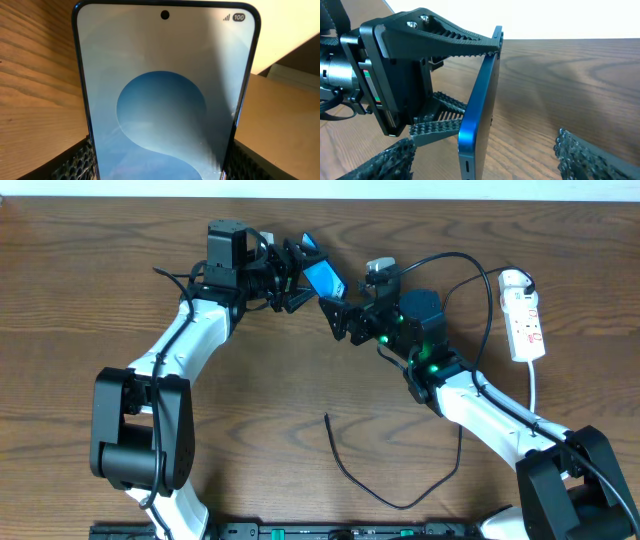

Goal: Plug charger to phone and switch on socket
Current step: 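Close the right gripper on the phone's edge beside the left gripper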

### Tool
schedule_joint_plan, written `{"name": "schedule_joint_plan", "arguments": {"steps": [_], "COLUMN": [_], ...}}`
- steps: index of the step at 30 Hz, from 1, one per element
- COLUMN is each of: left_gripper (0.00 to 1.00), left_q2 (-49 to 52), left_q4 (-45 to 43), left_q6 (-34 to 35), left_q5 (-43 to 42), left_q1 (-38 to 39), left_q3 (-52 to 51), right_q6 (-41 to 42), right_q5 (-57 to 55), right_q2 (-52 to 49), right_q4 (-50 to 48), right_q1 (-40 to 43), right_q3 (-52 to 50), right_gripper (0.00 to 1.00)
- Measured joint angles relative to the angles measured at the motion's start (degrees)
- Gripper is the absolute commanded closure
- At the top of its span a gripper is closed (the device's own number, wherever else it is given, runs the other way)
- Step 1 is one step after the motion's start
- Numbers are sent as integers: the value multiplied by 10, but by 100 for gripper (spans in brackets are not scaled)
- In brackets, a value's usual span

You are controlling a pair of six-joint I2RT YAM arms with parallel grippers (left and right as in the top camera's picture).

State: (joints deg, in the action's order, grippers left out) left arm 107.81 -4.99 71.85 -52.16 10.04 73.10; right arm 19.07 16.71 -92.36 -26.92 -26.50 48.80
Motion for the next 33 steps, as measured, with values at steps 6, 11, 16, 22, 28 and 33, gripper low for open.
{"name": "schedule_joint_plan", "arguments": {"steps": [6,11,16,22,28,33], "left_gripper": [92,93,92,93,92,92], "left_q2": [0,0,0,0,0,0], "left_q4": [-5,-12,-12,-12,-12,-12], "left_q6": [0,3,4,4,4,4], "left_q5": [0,0,0,0,0,0], "left_q1": [7,17,21,23,27,29], "left_q3": [0,0,0,0,0,0], "right_q6": [0,0,0,0,0,1], "right_q5": [0,0,0,0,0,0], "right_q2": [0,0,0,0,0,0], "right_q4": [0,0,0,-2,-2,-2], "right_q1": [0,0,0,0,0,0], "right_q3": [0,0,0,0,0,0], "right_gripper": [21,25,29,39,48,59]}}
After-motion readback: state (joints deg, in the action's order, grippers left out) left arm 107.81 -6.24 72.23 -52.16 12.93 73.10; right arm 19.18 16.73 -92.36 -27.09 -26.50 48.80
